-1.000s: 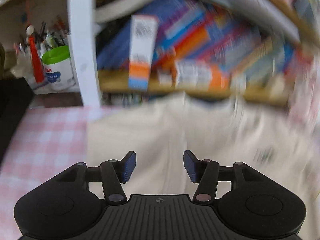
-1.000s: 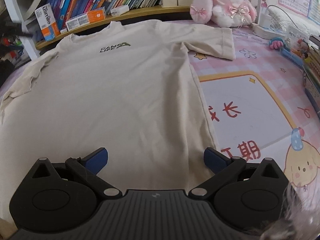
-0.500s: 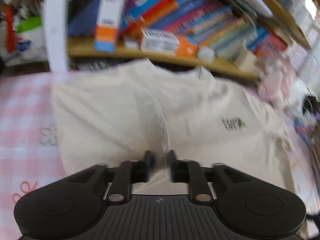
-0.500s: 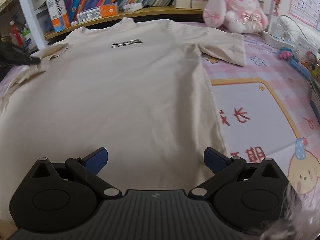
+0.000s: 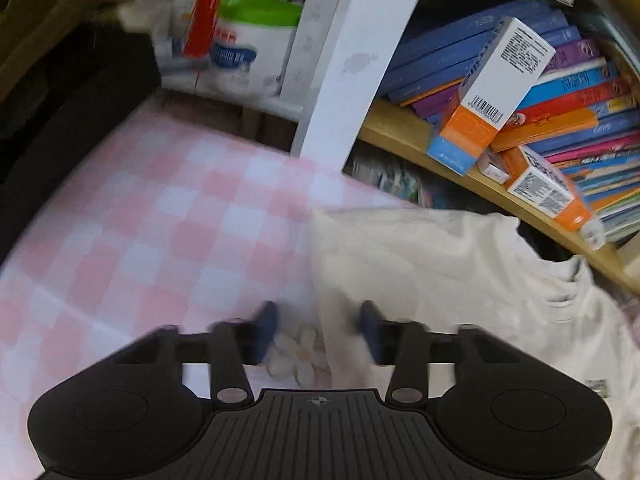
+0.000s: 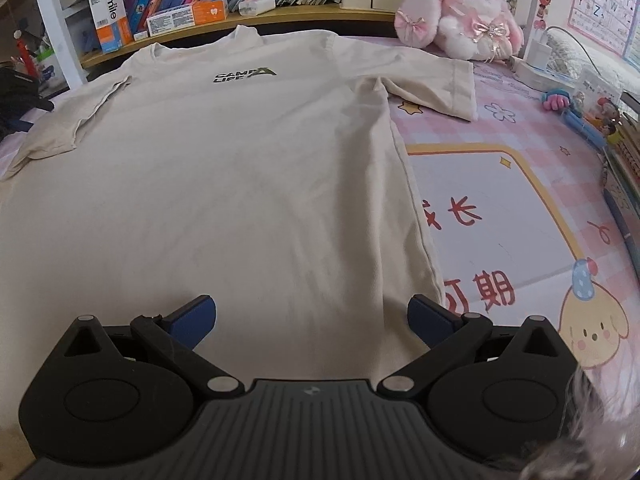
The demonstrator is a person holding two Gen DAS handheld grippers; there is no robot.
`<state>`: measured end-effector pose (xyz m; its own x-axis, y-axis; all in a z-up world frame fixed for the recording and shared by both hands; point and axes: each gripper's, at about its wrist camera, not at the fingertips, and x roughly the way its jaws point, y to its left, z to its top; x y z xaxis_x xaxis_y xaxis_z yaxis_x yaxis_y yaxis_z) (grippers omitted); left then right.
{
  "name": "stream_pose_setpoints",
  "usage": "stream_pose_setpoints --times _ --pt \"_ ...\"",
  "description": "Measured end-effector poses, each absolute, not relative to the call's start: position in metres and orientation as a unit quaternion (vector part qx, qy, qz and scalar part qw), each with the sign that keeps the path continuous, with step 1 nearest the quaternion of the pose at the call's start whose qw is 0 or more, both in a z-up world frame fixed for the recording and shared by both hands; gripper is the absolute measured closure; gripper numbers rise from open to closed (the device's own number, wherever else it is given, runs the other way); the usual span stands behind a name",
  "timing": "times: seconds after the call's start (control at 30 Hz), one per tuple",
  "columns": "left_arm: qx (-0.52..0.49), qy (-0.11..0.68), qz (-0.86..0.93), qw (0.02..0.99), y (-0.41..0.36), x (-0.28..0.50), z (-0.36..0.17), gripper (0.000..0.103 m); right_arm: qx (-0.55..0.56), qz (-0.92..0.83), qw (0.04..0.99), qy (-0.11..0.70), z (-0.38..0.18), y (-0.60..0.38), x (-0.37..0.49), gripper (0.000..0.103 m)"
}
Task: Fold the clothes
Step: 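Press the folded sleeve edge flat with the left gripper and release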
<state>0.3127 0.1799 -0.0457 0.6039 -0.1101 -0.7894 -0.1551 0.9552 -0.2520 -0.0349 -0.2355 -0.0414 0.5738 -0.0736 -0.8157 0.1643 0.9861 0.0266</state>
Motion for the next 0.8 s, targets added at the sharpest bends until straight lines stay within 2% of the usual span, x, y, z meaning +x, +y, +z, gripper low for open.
stream_pose_setpoints --times 0.03,0.3,0.5,0.53,0.63,0.8 --pt "-0.138 0.448 0.014 0.883 0.177 0.316 -0.047 0.103 0.048 -0.069 0.885 0.458 -0.041 -0.235 -0.036 0.000" --pt "-0.074 0.445 0.009 0.892 0.176 0.338 -0.047 0.103 0.045 -0.092 0.880 0.465 -0.043 -0.233 -0.041 0.000" --pt "-0.086 0.436 0.016 0.896 0.184 0.332 -0.049 0.102 0.060 -0.102 0.877 0.466 -0.045 -0.238 -0.040 0.000" --pt "-0.090 0.430 0.016 0.898 0.186 0.328 -0.046 0.096 0.060 -0.102 0.877 0.466 -0.045 -0.239 -0.039 0.000" --pt "-0.105 0.413 0.015 0.905 0.194 0.315 -0.035 0.096 0.057 -0.098 0.879 0.462 -0.043 -0.240 -0.037 0.000" --pt "-0.072 0.385 -0.025 0.920 0.168 0.266 -0.010 0.093 0.055 -0.092 0.887 0.449 -0.038 -0.245 -0.035 0.000"
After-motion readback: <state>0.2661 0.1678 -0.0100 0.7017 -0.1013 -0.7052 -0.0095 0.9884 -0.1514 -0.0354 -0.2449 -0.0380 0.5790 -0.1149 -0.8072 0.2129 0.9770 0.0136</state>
